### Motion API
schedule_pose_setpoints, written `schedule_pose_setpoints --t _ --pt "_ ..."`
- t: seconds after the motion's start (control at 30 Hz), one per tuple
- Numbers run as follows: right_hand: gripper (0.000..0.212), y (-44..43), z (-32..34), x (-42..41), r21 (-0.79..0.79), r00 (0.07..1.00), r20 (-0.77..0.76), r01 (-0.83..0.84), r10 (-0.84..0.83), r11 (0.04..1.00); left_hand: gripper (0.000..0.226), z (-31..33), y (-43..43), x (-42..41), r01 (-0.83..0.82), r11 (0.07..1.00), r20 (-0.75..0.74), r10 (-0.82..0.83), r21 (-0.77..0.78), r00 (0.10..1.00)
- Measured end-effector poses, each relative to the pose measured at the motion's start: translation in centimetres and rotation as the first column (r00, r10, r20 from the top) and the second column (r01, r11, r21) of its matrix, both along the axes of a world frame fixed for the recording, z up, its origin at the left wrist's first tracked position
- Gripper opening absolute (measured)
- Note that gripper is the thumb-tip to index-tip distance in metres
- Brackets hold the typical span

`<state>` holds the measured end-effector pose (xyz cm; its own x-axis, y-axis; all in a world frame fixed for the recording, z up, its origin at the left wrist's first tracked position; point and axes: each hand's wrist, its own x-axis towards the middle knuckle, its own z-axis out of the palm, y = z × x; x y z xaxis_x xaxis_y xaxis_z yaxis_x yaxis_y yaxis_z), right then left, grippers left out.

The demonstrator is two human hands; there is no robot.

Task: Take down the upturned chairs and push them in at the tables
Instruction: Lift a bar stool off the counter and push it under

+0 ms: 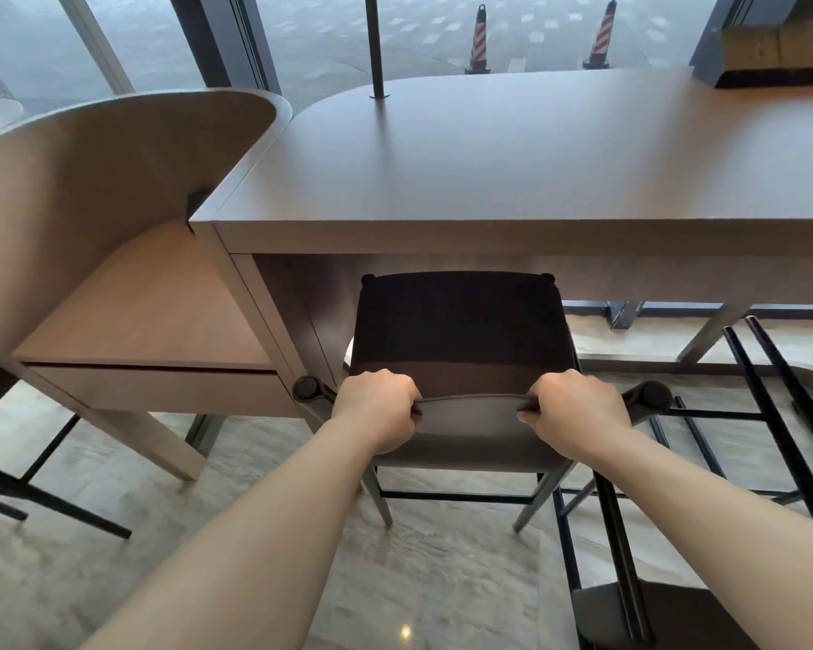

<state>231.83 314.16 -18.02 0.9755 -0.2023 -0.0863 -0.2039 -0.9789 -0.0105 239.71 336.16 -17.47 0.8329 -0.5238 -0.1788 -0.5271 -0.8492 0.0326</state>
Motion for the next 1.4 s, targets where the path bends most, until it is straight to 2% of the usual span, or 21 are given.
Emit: schedule_pose_setpoints --t 0.63,1.03,1.1,1.23,1.4 --pt "0.019 -2.2 0.9 5.6 0.090 0.997 -0.080 0.007 0.001 0.996 0.016 0.8 -2.1 5.7 -0.004 1.000 -0.049 0.004 -0.013 0.999" --pt "0.021 -2.3 0.7 6.0 0.093 0.996 -0.085 0.022 -0.014 0.995 0.020 0.7 -2.4 6.0 -0.029 0.999 -0.064 0.026 -0.043 0.998" --pt "0.022 -2.3 0.7 6.0 0.095 0.997 -0.075 0.022 -0.015 0.995 0.021 0.4 -2.3 6.0 -0.007 0.998 -0.026 0.005 -0.057 1.000" --pt "0.024 -2.1 0.7 5.8 0.074 0.999 -0.050 0.012 -0.008 0.997 0.020 -0.4 -1.6 6.2 0.140 0.987 0.157 -0.126 -0.077 0.979" --pt "0.025 -2.1 0.8 6.3 0.082 0.997 -0.067 0.034 -0.029 0.996 0.018 -0.4 -1.7 7.5 0.157 0.980 0.109 -0.143 -0.126 0.984"
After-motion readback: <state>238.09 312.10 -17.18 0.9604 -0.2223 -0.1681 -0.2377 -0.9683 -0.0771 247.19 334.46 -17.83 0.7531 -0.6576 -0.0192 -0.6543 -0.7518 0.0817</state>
